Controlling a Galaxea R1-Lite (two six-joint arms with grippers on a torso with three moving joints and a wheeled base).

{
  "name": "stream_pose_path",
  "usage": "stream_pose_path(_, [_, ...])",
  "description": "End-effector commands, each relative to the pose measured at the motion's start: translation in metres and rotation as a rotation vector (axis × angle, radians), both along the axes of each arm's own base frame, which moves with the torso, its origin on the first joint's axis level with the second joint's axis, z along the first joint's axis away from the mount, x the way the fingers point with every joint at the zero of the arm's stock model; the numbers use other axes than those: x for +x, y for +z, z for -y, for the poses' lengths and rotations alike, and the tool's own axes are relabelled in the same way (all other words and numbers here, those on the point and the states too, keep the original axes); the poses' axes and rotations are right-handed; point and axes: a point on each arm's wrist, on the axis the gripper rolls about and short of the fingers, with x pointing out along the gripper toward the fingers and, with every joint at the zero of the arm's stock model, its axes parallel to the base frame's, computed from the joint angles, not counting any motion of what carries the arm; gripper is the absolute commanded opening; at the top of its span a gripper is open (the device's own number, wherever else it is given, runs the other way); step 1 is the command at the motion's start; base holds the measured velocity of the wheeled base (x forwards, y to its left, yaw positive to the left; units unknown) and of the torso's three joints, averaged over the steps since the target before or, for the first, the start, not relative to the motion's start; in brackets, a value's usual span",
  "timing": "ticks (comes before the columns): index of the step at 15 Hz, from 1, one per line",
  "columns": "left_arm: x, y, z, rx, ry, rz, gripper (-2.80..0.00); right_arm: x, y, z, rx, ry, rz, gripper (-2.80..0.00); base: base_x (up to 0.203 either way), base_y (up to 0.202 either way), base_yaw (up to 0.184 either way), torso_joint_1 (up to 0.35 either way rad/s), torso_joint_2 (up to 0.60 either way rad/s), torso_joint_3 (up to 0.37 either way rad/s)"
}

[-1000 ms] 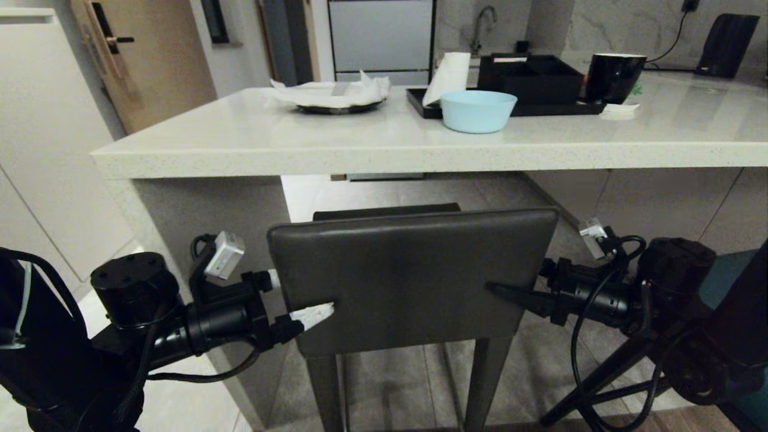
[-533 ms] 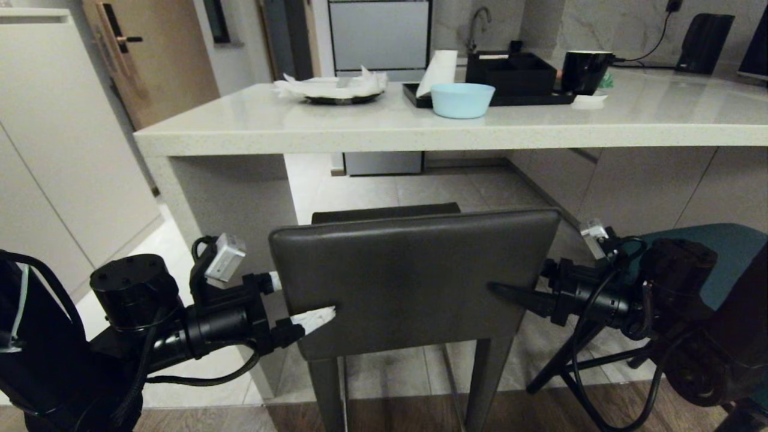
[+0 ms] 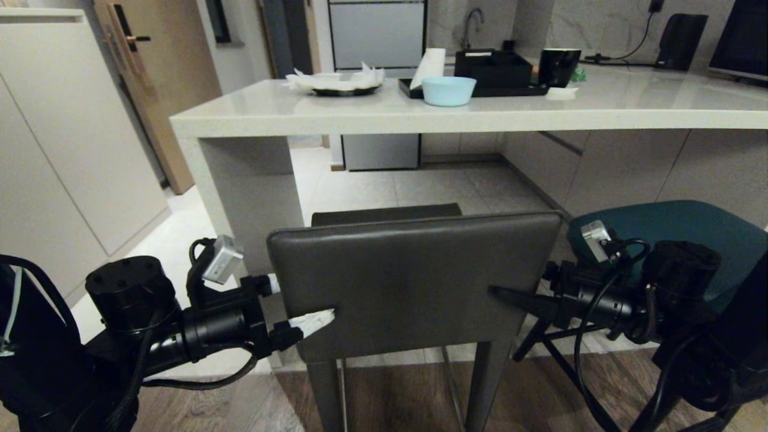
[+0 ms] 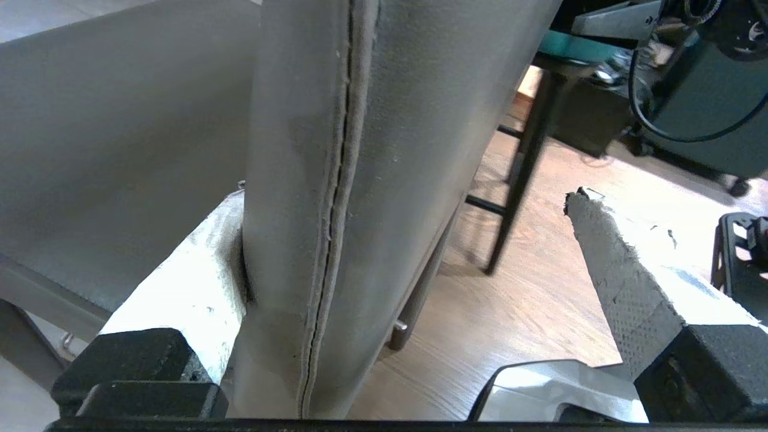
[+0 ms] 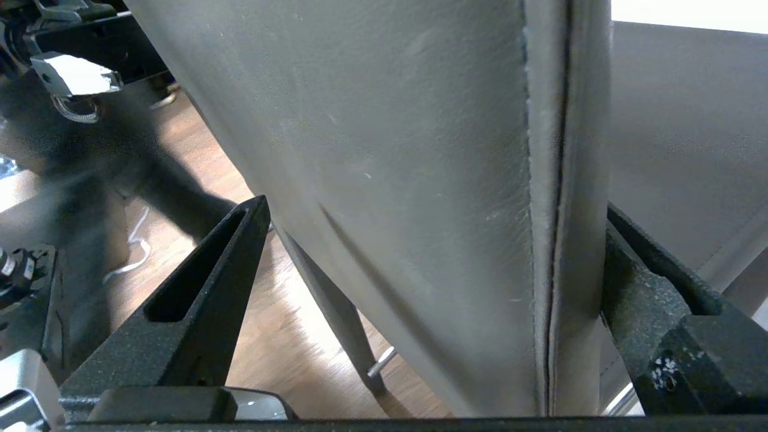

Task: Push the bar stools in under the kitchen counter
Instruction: Pull the gray chair out from under the dining table

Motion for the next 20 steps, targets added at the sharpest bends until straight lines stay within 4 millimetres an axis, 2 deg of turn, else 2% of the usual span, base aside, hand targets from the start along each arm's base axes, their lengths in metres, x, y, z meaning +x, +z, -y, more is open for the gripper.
stream_pose_path(1, [-0.003, 0.001, 0.000, -0.002, -0.008, 0.006, 0.00, -0.002, 0.001, 0.000, 0.001, 0.006, 0.004, 0.00, -0.193, 0.000, -0.002, 0.002, 0.00, 0.002])
stream_pose_path(7, [-0.005, 0.004, -0.001, -0.004, -0.005, 0.014, 0.00, -0.004, 0.002, 0.001, 0.000, 0.004, 0.005, 0.00, -0.190, 0.000, -0.001, 0.001, 0.00, 0.003])
stream_pose_path(12, [-0.016, 0.012, -0.003, -0.011, -0.009, 0.034, 0.00, 0.003, 0.003, 0.009, 0.005, -0.057, 0.013, 0.00, -0.013, 0.000, 0.000, -0.002, 0.00, 0.002])
stream_pose_path(15, [-0.026, 0.017, 0.007, -0.016, -0.058, 0.046, 0.00, 0.006, 0.003, 0.016, 0.007, -0.084, 0.015, 0.00, 0.000, 0.000, 0.000, 0.000, 0.00, 0.000])
stream_pose_path(20, [-0.044, 0.019, 0.038, -0.024, -0.115, 0.041, 0.00, 0.023, 0.001, 0.020, 0.012, -0.103, 0.036, 0.00, 0.000, 0.000, 0.000, 0.000, 0.00, 0.000])
